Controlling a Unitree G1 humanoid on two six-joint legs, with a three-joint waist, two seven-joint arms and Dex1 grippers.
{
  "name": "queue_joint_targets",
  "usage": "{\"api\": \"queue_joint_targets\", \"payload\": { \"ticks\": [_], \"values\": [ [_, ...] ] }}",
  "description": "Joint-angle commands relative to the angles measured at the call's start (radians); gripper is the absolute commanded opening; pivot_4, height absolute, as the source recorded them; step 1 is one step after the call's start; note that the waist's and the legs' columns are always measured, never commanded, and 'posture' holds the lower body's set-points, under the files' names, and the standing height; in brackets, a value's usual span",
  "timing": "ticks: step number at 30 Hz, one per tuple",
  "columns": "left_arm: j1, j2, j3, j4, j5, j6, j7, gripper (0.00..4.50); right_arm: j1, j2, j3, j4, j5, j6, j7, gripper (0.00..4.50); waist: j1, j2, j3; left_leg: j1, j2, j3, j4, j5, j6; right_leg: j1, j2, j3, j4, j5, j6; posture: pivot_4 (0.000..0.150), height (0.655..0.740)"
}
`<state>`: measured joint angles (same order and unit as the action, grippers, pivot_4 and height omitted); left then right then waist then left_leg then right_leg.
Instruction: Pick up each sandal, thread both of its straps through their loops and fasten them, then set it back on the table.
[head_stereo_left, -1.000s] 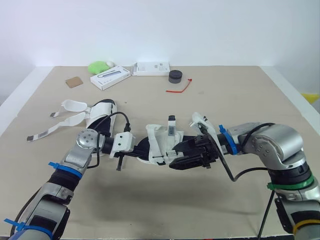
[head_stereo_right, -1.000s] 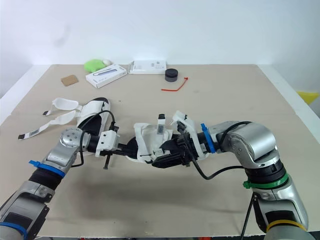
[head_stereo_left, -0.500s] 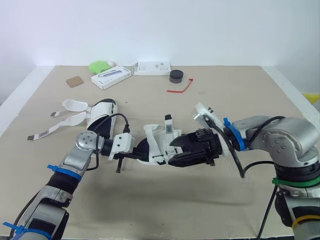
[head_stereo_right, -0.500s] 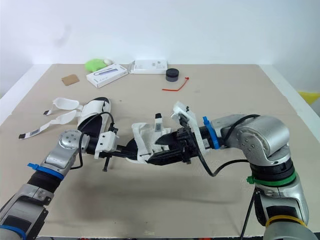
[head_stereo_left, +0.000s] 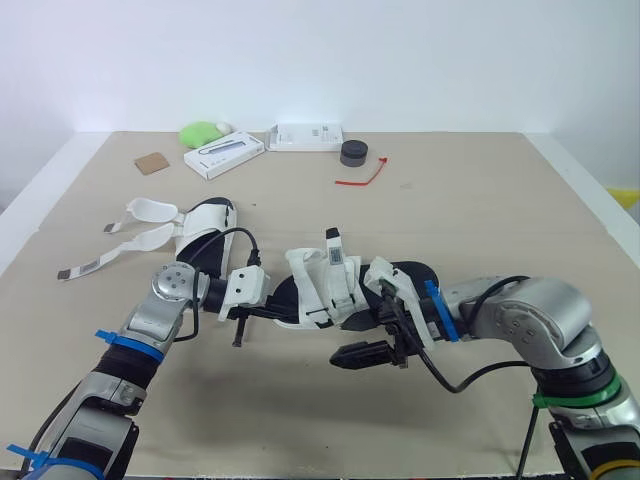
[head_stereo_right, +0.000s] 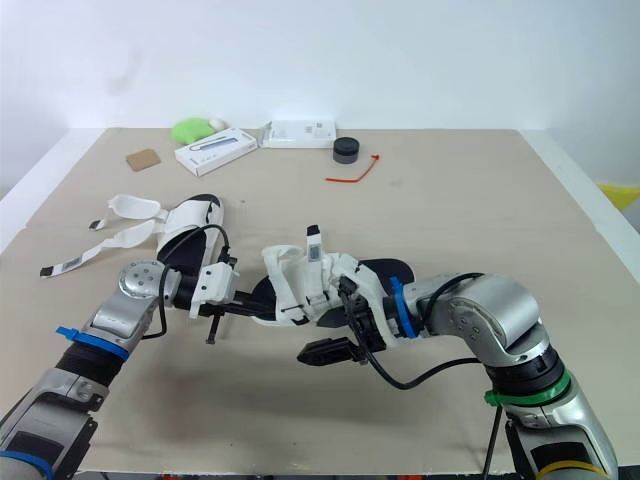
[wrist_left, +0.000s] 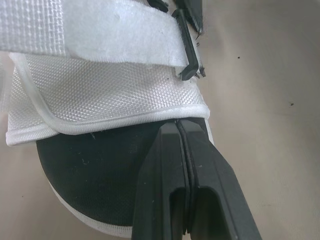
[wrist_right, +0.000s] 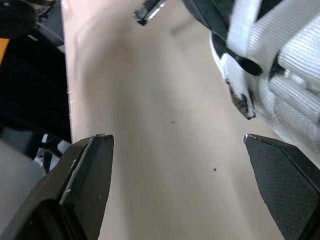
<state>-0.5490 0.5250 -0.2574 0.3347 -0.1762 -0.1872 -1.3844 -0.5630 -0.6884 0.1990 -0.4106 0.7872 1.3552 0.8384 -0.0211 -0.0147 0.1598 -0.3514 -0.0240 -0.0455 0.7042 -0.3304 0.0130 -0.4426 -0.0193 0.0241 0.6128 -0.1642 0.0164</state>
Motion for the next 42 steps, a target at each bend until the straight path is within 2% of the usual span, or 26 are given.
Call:
{"api": "queue_joint_targets", "payload": {
  "ticks": [1, 12, 28, 42],
  "values": [
    [0.022, 0.007, -0.027, 0.015, 0.023, 0.017, -0.017, 0.0, -0.01, 0.015, -0.04, 0.001, -0.009, -0.03, -0.035, 4.48, 0.0, 0.0, 0.0, 0.0, 0.0, 0.0, 0.0, 0.0, 0.0, 0.0, 0.0, 0.0, 0.0, 0.0, 0.0, 0.15, 0.74],
    [0.014, 0.002, -0.03, 0.024, 0.026, 0.011, -0.017, 0.0, -0.042, 0.049, -0.055, -0.012, 0.014, -0.03, -0.066, 4.48, 0.0, 0.0, 0.0, 0.0, 0.0, 0.0, 0.0, 0.0, 0.0, 0.0, 0.0, 0.0, 0.0, 0.0, 0.0, 0.15, 0.74],
    [0.023, 0.006, -0.031, 0.013, 0.028, 0.014, -0.014, 0.0, -0.073, 0.043, 0.001, -0.004, -0.022, -0.08, -0.048, 4.48, 0.0, 0.0, 0.0, 0.0, 0.0, 0.0, 0.0, 0.0, 0.0, 0.0, 0.0, 0.0, 0.0, 0.0, 0.0, 0.15, 0.74],
    [0.022, 0.005, -0.031, 0.01, 0.028, 0.018, -0.014, 0.0, -0.113, 0.08, 0.063, 0.096, -0.073, -0.096, -0.041, 4.48, -0.002, 0.0, 0.0, 0.002, 0.001, 0.0, 0.0, 0.002, 0.001, 0.001, 0.001, 0.0, 0.001, 0.0, 0.0, 0.15, 0.74]
  ]
}}
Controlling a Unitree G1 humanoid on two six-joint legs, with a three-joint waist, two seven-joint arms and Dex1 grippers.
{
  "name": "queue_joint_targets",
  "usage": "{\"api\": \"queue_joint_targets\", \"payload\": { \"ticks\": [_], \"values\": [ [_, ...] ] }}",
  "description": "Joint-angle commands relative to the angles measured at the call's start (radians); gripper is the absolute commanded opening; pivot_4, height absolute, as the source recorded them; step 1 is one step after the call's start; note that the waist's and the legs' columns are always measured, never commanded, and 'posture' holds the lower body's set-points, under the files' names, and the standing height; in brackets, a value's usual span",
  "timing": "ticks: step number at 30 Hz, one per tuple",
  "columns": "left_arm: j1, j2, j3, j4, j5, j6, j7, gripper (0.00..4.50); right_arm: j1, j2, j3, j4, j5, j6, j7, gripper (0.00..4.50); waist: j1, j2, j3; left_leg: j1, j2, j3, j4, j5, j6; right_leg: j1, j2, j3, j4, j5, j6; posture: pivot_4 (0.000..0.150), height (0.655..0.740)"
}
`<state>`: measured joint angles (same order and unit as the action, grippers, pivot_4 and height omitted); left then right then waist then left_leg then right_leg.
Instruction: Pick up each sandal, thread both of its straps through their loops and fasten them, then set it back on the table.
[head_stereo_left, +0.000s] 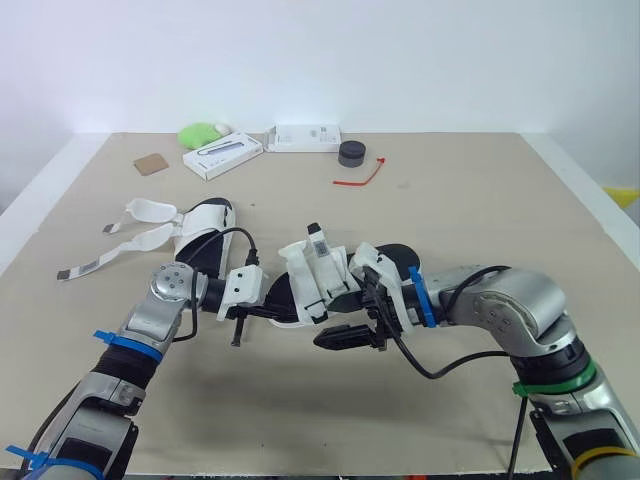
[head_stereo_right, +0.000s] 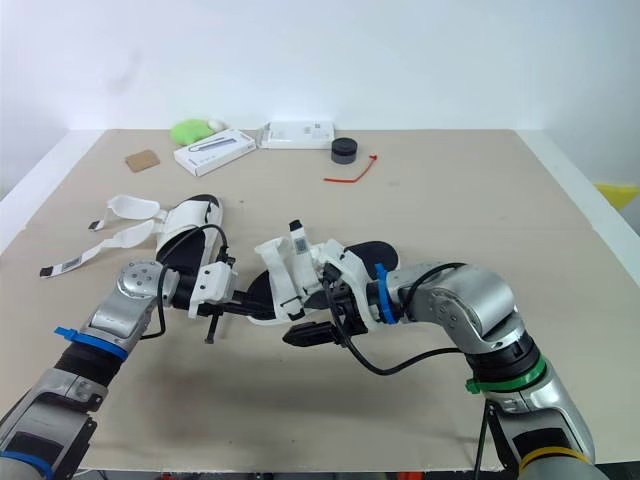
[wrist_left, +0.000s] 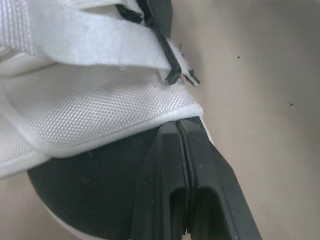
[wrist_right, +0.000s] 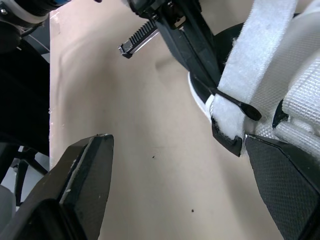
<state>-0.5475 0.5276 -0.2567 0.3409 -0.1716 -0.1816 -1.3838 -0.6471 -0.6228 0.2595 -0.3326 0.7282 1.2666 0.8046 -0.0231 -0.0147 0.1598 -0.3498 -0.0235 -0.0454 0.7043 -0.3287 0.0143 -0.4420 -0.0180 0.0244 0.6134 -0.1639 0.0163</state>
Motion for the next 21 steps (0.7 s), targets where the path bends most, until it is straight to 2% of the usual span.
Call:
{"api": "queue_joint_targets", "payload": {
  "ticks": [1, 7, 21],
  "values": [
    [0.021, 0.002, -0.031, 0.003, 0.024, 0.014, -0.014, 0.0, -0.03, 0.016, 0.005, 0.021, -0.015, -0.004, -0.006, 4.48, 0.0, 0.0, 0.0, 0.0, 0.0, 0.0, 0.0, 0.0, 0.001, 0.0, 0.0, 0.0, 0.0, 0.0, 0.0, 0.15, 0.74],
    [0.027, 0.002, -0.028, 0.001, 0.026, 0.014, -0.015, 0.0, -0.028, 0.01, 0.032, 0.037, -0.033, 0.005, -0.008, 4.48, -0.001, 0.0, 0.0, 0.002, 0.001, 0.0, 0.0, 0.001, 0.002, 0.001, 0.002, 0.0, 0.0, 0.001, -0.001, 0.15, 0.74],
    [0.027, 0.001, -0.027, 0.005, 0.027, 0.013, -0.017, 0.0, -0.06, 0.068, -0.022, 0.094, -0.003, 0.022, 0.002, 4.48, 0.0, 0.0, 0.0, 0.001, 0.0, 0.0, 0.0, 0.001, 0.002, 0.0, 0.0, 0.0, 0.0, 0.001, -0.001, 0.15, 0.74]
  ]
}}
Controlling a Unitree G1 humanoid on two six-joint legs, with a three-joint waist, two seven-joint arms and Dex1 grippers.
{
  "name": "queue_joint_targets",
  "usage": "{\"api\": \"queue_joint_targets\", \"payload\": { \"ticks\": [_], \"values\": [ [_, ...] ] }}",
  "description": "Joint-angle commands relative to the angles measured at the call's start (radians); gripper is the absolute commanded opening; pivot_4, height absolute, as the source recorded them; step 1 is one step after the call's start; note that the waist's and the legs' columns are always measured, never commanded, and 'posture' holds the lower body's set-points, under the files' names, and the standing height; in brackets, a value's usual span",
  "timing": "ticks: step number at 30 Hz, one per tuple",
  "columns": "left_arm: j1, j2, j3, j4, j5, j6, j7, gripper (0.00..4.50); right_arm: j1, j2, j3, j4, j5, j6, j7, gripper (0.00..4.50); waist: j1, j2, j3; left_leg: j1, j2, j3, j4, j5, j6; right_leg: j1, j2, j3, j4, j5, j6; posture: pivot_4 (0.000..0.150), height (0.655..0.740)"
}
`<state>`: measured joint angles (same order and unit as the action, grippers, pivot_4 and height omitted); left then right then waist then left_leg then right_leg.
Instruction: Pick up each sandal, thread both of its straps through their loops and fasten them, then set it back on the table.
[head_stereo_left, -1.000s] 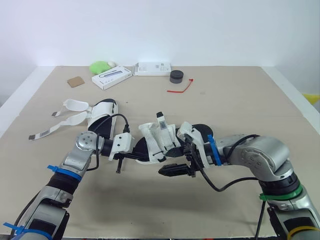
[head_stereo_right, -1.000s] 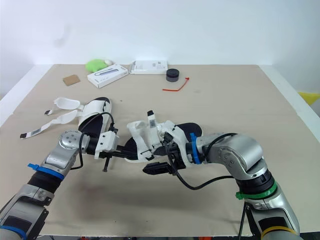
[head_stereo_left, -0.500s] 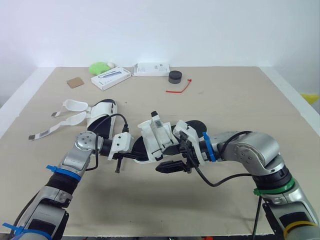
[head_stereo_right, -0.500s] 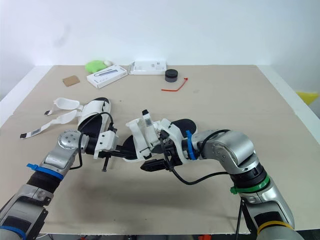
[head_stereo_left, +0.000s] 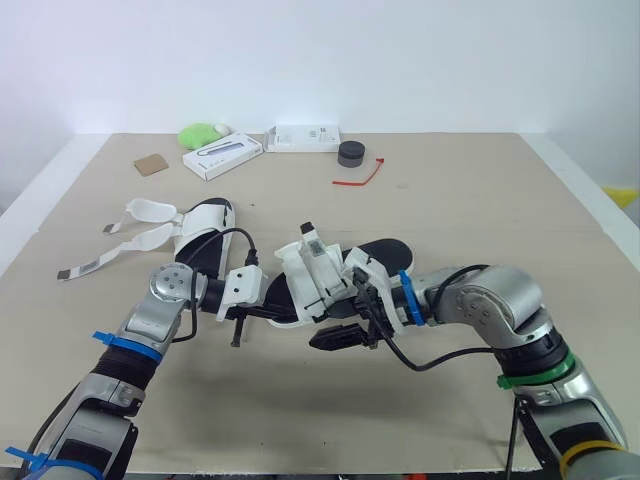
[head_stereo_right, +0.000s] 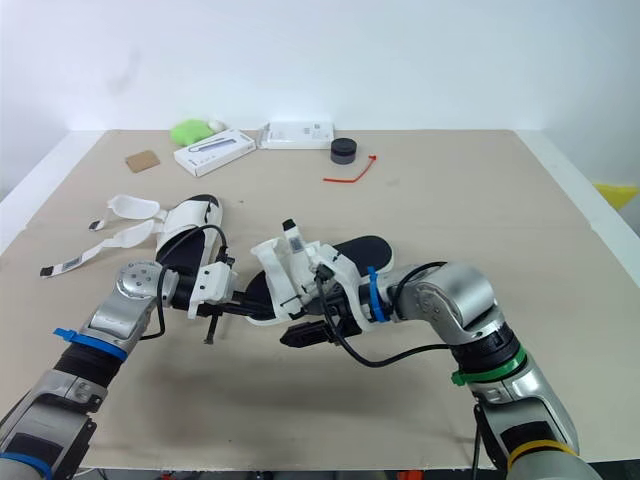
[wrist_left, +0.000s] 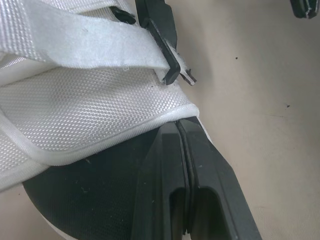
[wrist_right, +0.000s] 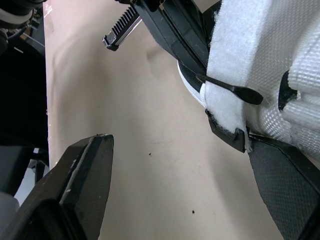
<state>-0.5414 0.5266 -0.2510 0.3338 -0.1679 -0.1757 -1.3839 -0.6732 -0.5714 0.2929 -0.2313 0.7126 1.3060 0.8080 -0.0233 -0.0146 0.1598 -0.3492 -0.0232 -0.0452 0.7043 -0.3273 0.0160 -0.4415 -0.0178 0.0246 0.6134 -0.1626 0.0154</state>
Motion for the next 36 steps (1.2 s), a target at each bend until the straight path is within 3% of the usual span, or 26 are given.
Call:
{"api": "queue_joint_targets", "payload": {
  "ticks": [1, 4, 10, 11, 12, 17, 36],
  "values": [
    [0.02, 0.002, -0.033, 0.012, 0.024, 0.007, -0.017, 0.0, -0.034, 0.019, -0.059, -0.005, 0.015, -0.016, -0.002, 4.48, 0.0, 0.0, 0.0, 0.0, 0.0, 0.0, 0.0, 0.0, 0.0, 0.0, 0.0, 0.0, 0.0, 0.0, 0.0, 0.15, 0.74],
    [0.022, 0.003, -0.033, 0.011, 0.024, 0.006, -0.018, 0.0, -0.035, 0.03, -0.068, 0.001, 0.02, -0.008, -0.004, 3.66, 0.0, 0.0, 0.0, 0.0, 0.0, 0.0, 0.0, 0.0, 0.0, 0.0, 0.001, 0.0, 0.0, 0.0, 0.0, 0.15, 0.74],
    [0.025, 0.005, -0.032, 0.009, 0.023, 0.006, -0.019, 0.0, -0.034, 0.038, -0.076, 0.009, 0.019, 0.005, -0.003, 0.64, 0.001, 0.0, 0.0, -0.001, 0.0, 0.0, 0.0, 0.0, 0.0, 0.0, 0.0, 0.0, 0.0, 0.0, 0.0, 0.15, 0.74],
    [0.025, 0.005, -0.032, 0.009, 0.023, 0.006, -0.018, 0.0, -0.033, 0.036, -0.076, 0.009, 0.019, 0.006, -0.001, 0.21, 0.001, 0.0, 0.0, -0.001, 0.0, 0.0, 0.0, 0.0, 0.0, 0.0, 0.0, 0.0, 0.0, 0.0, 0.0, 0.15, 0.74],
    [0.025, 0.005, -0.032, 0.008, 0.024, 0.006, -0.018, 0.0, -0.033, 0.035, -0.076, 0.01, 0.021, 0.011, 0.002, 0.05, 0.001, 0.0, 0.0, -0.001, 0.0, 0.0, 0.0, 0.0, 0.0, -0.001, -0.001, 0.0, 0.0, 0.0, 0.0, 0.15, 0.74],
    [0.028, 0.007, -0.03, 0.006, 0.024, 0.006, -0.017, 0.0, -0.027, 0.013, -0.062, -0.005, 0.037, 0.037, 0.032, 0.05, 0.001, 0.0, 0.0, -0.001, 0.0, 0.0, 0.0, 0.0, 0.0, -0.001, -0.001, 0.0, 0.0, 0.002, -0.004, 0.15, 0.74],
    [-0.001, 0.005, -0.03, 0.036, 0.025, -0.011, -0.031, 0.0, 0.005, -0.286, 0.051, -0.244, 0.144, 0.037, 0.309, 0.05, 0.002, 0.0, 0.0, -0.002, -0.001, -0.001, 0.0, -0.001, 0.0, -0.001, -0.002, -0.001, -0.002, -0.002, 0.003, 0.15, 0.74]
  ]
}}
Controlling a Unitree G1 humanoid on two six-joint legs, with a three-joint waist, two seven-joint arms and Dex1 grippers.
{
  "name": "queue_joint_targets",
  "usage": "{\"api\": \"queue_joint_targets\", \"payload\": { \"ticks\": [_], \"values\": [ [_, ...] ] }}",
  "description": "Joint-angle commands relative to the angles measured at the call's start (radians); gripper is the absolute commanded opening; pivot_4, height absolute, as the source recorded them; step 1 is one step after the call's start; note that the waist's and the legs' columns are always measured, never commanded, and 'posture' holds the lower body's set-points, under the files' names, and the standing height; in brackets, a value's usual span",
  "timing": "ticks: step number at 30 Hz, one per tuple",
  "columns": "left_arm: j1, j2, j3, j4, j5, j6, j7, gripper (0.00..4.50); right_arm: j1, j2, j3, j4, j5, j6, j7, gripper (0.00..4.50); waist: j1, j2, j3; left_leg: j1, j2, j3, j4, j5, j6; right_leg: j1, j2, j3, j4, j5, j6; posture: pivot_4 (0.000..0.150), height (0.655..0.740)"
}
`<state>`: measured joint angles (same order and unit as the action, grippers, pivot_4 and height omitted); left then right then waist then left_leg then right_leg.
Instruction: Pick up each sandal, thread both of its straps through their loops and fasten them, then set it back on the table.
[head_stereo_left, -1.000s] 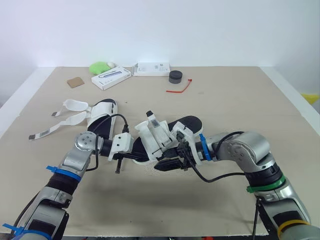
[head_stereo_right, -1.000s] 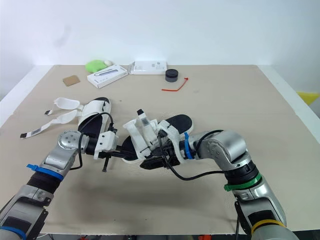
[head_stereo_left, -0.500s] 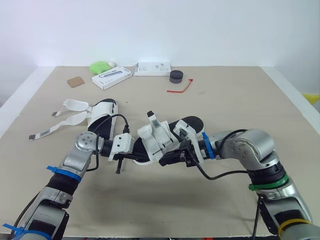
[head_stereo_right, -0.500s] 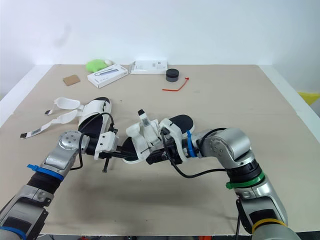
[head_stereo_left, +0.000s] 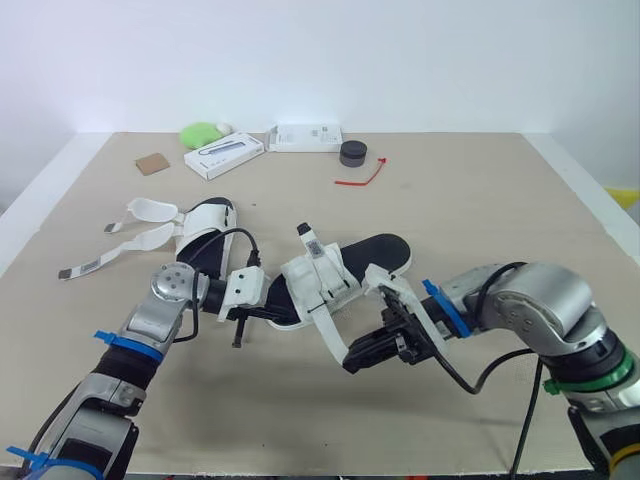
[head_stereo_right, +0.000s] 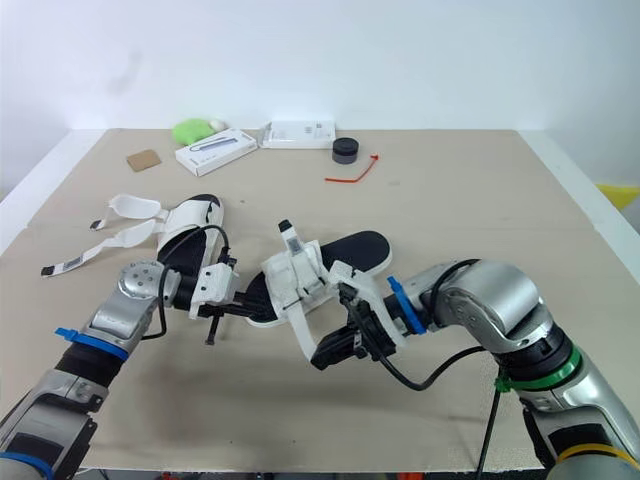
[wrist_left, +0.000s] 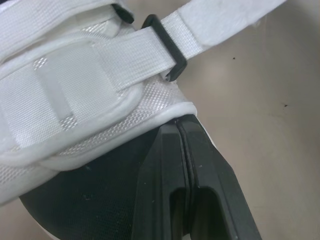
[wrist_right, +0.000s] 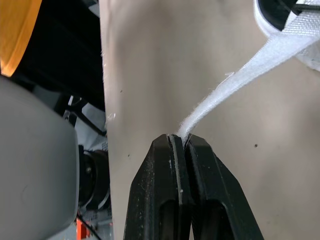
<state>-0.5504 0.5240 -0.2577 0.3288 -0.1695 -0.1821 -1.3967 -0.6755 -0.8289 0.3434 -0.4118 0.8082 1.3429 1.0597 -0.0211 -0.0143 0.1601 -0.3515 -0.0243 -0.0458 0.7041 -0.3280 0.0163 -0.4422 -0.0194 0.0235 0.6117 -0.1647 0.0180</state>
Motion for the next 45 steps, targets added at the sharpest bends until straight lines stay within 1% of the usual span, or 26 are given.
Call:
{"api": "queue_joint_targets", "payload": {
  "ticks": [1, 6, 9, 14, 16, 17, 18, 20, 21, 22, 23, 24, 25, 27, 28, 29, 31, 33, 36, 37, 39, 42, 44, 45],
  "values": [
    [0.004, 0.008, -0.022, 0.045, 0.024, -0.006, -0.022, 0.0, 0.01, -0.038, 0.0, -0.073, 0.052, -0.003, 0.064, 0.05, 0.0, 0.0, 0.0, 0.0, 0.0, 0.0, 0.0, 0.0, 0.0, 0.0, 0.0, 0.0, 0.0, 0.0, 0.0, 0.15, 0.74],
    [-0.014, 0.014, -0.022, 0.051, -0.002, -0.003, -0.066, 0.0, 0.021, -0.071, -0.009, -0.104, 0.08, 0.002, 0.087, 0.05, 0.0, 0.0, 0.0, -0.001, -0.001, 0.0, 0.0, -0.001, 0.0, 0.0, -0.002, 0.0, 0.0, 0.0, 0.0, 0.15, 0.74],
    [-0.021, 0.013, -0.018, 0.045, -0.018, 0.012, -0.088, 0.0, 0.021, -0.052, -0.019, -0.091, 0.07, -0.007, 0.054, 0.05, 0.0, 0.0, 0.0, -0.001, -0.001, 0.0, 0.0, -0.002, 0.0, 0.0, -0.002, 0.0, -0.001, 0.0, -0.001, 0.15, 0.74],
    [-0.027, 0.008, -0.024, 0.055, -0.01, -0.002, -0.098, 0.0, 0.002, 0.027, -0.047, -0.029, 0.03, -0.033, -0.027, 0.05, 0.0, -0.001, 0.0, -0.001, -0.001, 0.0, 0.0, -0.003, 0.001, -0.001, -0.002, 0.0, 0.0, -0.001, -0.002, 0.15, 0.74],
    [-0.026, 0.006, -0.025, 0.061, -0.006, -0.008, -0.098, 0.0, -0.008, 0.025, -0.044, -0.016, 0.02, -0.04, -0.024, 0.83, 0.0, 0.0, 0.0, -0.001, -0.001, 0.0, 0.0, -0.003, 0.001, -0.001, -0.002, 0.0, 0.0, -0.001, -0.002, 0.15, 0.74],
    [-0.025, 0.006, -0.025, 0.063, -0.004, -0.011, -0.097, 0.0, -0.012, 0.019, -0.039, -0.016, 0.017, -0.046, -0.017, 1.1, 0.0, -0.001, 0.0, -0.001, -0.001, 0.0, 0.0, -0.003, 0.0, -0.001, -0.002, 0.0, 0.0, -0.001, -0.002, 0.15, 0.74],
    [-0.023, 0.007, -0.026, 0.066, -0.001, -0.013, -0.095, 0.0, -0.02, 0.021, -0.047, -0.009, 0.003, -0.072, -0.021, 1.51, 0.0, 0.0, 0.0, -0.001, -0.001, 0.0, 0.0, -0.003, 0.0, -0.001, -0.002, 0.0, 0.0, -0.001, -0.002, 0.15, 0.74],
    [-0.018, 0.01, -0.027, 0.066, 0.001, -0.015, -0.094, 0.0, -0.029, 0.015, -0.054, 0.0, -0.034, -0.127, -0.026, 2.53, 0.0, 0.0, 0.0, -0.001, -0.001, 0.0, 0.0, -0.003, 0.0, -0.001, -0.001, 0.0, 0.0, -0.001, -0.002, 0.15, 0.74],
    [-0.015, 0.012, -0.027, 0.065, 0.001, -0.016, -0.095, 0.0, -0.028, -0.002, -0.045, -0.002, -0.064, -0.172, -0.012, 2.88, 0.0, 0.0, 0.0, -0.001, -0.001, 0.0, 0.0, -0.003, 0.0, -0.001, -0.001, 0.0, 0.0, -0.001, -0.002, 0.15, 0.74],
    [-0.011, 0.013, -0.028, 0.063, 0.001, -0.015, -0.096, 0.0, -0.019, -0.022, -0.036, -0.008, -0.093, -0.225, 0.012, 3.48, 0.0, 0.0, 0.0, -0.001, -0.001, 0.0, 0.0, -0.003, 0.0, -0.001, -0.001, 0.0, 0.0, -0.001, -0.002, 0.15, 0.74],
    [-0.008, 0.014, -0.029, 0.061, 0.002, -0.015, -0.096, 0.0, -0.005, -0.042, -0.03, -0.014, -0.123, -0.276, 0.031, 3.96, 0.0, 0.0, 0.0, -0.001, -0.001, 0.0, 0.0, -0.003, 0.0, -0.001, -0.001, 0.0, 0.0, -0.001, -0.001, 0.15, 0.74],
    [-0.007, 0.015, -0.029, 0.06, 0.002, -0.015, -0.096, 0.0, 0.011, -0.06, -0.027, -0.019, -0.147, -0.326, 0.053, 4.32, 0.0, -0.001, 0.0, -0.001, -0.001, 0.0, 0.0, -0.003, 0.0, -0.001, -0.001, 0.0, 0.0, -0.001, -0.001, 0.15, 0.74],
    [-0.007, 0.014, -0.029, 0.06, 0.002, -0.015, -0.095, 0.0, 0.028, -0.067, -0.029, -0.021, -0.169, -0.385, 0.075, 4.48, 0.0, -0.001, 0.0, -0.001, -0.001, 0.0, 0.0, -0.003, 0.0, 0.0, -0.001, 0.0, 0.0, -0.002, 0.0, 0.15, 0.74],
    [-0.008, 0.014, -0.029, 0.058, 0.002, -0.012, -0.094, 0.0, 0.056, -0.067, -0.04, -0.02, -0.203, -0.484, 0.099, 4.48, -0.001, -0.001, 0.0, -0.001, -0.001, 0.0, 0.0, -0.003, 0.0, 0.0, -0.001, 0.0, 0.0, -0.003, 0.002, 0.15, 0.74],
    [-0.008, 0.013, -0.029, 0.059, 0.003, -0.012, -0.093, 0.0, 0.075, -0.066, -0.043, -0.02, -0.236, -0.563, 0.117, 4.48, -0.001, -0.001, 0.0, -0.001, -0.001, 0.001, 0.0, -0.003, 0.0, -0.001, -0.001, 0.0, 0.0, -0.003, 0.002, 0.15, 0.74],
    [-0.009, 0.013, -0.029, 0.06, 0.003, -0.013, -0.093, 0.0, 0.098, -0.065, -0.039, -0.019, -0.28, -0.657, 0.133, 4.48, -0.001, -0.001, 0.0, 0.0, -0.001, 0.001, 0.0, -0.003, 0.0, 0.0, -0.001, 0.0, 0.0, -0.003, 0.002, 0.15, 0.74],
    [-0.012, 0.011, -0.029, 0.066, 0.005, -0.017, -0.091, 0.0, 0.158, -0.04, -0.032, 0.005, -0.383, -0.914, 0.163, 4.48, -0.001, -0.001, 0.0, 0.0, -0.001, 0.001, 0.0, -0.003, 0.0, 0.0, -0.001, 0.0, 0.0, -0.003, 0.002, 0.15, 0.74],
    [-0.013, 0.01, -0.029, 0.068, 0.005, -0.018, -0.089, 0.0, 0.203, -0.022, -0.032, 0.032, -0.44, -1.083, 0.196, 4.48, -0.001, -0.001, 0.0, 0.0, 0.0, 0.001, 0.0, -0.003, 0.0, 0.0, 0.0, 0.0, 0.0, -0.003, 0.003, 0.15, 0.74],
    [-0.011, 0.011, -0.029, 0.066, 0.004, -0.016, -0.088, 0.0, 0.244, 0.012, -0.036, 0.1, -0.552, -1.402, 0.22, 4.48, -0.001, -0.001, 0.0, 0.001, -0.001, 0.001, 0.0, -0.002, -0.001, 0.0, 0.0, 0.001, 0.0, -0.003, 0.002, 0.15, 0.74],
    [-0.01, 0.013, -0.029, 0.066, 0.005, -0.017, -0.088, 0.0, 0.246, 0.032, -0.04, 0.138, -0.604, -1.539, 0.202, 4.48, -0.001, -0.001, 0.0, 0.001, -0.001, 0.002, 0.0, -0.002, -0.001, 0.0, 0.0, 0.002, 0.0, -0.003, 0.002, 0.15, 0.74],
    [-0.007, 0.015, -0.03, 0.065, 0.005, -0.016, -0.089, 0.0, 0.253, 0.046, -0.043, 0.191, -0.63, -1.686, 0.222, 4.48, -0.001, -0.001, 0.001, 0.002, -0.001, 0.003, 0.0, -0.002, -0.001, 0.0, 0.0, 0.003, 0.001, -0.003, 0.002, 0.15, 0.74],
    [-0.006, 0.016, -0.03, 0.063, 0.004, -0.013, -0.087, 0.0, 0.234, 0.079, -0.052, 0.298, -0.699, -1.911, 0.187, 4.48, -0.001, -0.001, 0.001, 0.002, -0.001, 0.003, 0.0, -0.002, -0.001, 0.001, 0.001, 0.003, 0.001, -0.003, 0.002, 0.15, 0.74],
    [-0.006, 0.018, -0.029, 0.061, 0.003, -0.01, -0.087, 0.0, 0.176, 0.111, -0.056, 0.419, -0.8, -2.16, 0.128, 4.48, -0.002, -0.001, 0.001, 0.003, -0.001, 0.004, 0.0, -0.002, -0.001, 0.001, 0.001, 0.003, 0.001, -0.002, 0.001, 0.15, 0.74],
    [-0.006, 0.018, -0.029, 0.061, 0.003, -0.009, -0.087, 0.0, 0.154, 0.121, -0.054, 0.464, -0.83, -2.252, 0.108, 4.48, -0.002, -0.001, 0.001, 0.004, -0.001, 0.005, 0.0, -0.002, -0.001, 0.001, 0.001, 0.005, 0.002, 0.0, -0.001, 0.15, 0.74]
  ]
}}
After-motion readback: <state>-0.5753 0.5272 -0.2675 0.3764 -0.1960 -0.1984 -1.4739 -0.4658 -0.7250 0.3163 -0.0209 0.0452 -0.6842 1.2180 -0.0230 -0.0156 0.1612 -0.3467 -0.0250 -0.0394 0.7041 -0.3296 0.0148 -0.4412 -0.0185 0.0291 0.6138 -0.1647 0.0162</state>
